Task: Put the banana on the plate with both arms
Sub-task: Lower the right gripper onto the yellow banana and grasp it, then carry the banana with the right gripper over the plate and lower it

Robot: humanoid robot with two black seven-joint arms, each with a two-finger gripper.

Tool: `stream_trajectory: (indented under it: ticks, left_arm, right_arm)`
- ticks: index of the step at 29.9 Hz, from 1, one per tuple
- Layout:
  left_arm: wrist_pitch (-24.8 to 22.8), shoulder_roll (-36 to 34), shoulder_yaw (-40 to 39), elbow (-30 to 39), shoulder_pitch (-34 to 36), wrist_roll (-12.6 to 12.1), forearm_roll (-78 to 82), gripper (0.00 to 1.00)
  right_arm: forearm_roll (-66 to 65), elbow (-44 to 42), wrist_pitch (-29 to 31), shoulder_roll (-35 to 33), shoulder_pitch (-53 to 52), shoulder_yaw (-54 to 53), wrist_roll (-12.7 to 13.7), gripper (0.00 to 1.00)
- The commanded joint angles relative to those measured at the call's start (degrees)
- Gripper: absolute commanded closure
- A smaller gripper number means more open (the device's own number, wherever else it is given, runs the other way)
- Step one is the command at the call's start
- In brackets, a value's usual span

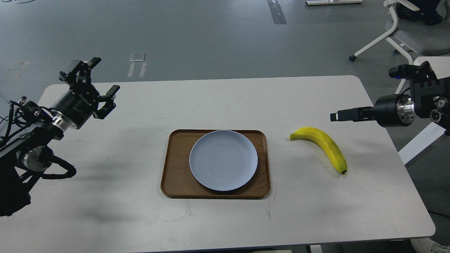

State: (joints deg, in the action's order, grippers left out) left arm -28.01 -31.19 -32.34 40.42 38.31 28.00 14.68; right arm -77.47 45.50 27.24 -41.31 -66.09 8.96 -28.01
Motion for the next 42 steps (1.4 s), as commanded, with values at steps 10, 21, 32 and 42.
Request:
stream_trajectory:
  ticks: [10, 21, 32, 42]
  left_arm:
    - [0.0, 0.2, 0.0, 0.0, 0.6, 0.0, 0.0, 0.02]
    - [0.0, 0.0, 0.1, 0.0, 0.7, 0.0, 0.0, 0.02]
    - [0.0, 0.1, 0.2, 0.1, 1.2, 0.0, 0.0, 0.02]
    - [0.0, 0.1, 0.1, 0.2, 1.2, 0.0, 0.1, 0.02]
  right_arm:
    - [-3.0, -4.1, -4.7, 7.1, 0.5, 7.8, 0.0, 0.0]
    - [-2.9, -5.2, -5.7, 9.6, 2.4, 8.4, 0.0, 0.1]
    - [-2.9, -4.7, -5.8, 9.4, 3.6, 9.7, 0.0, 0.82]
    - [-2.9, -2.4, -6.0, 7.8, -0.3, 9.5, 0.0, 1.0]
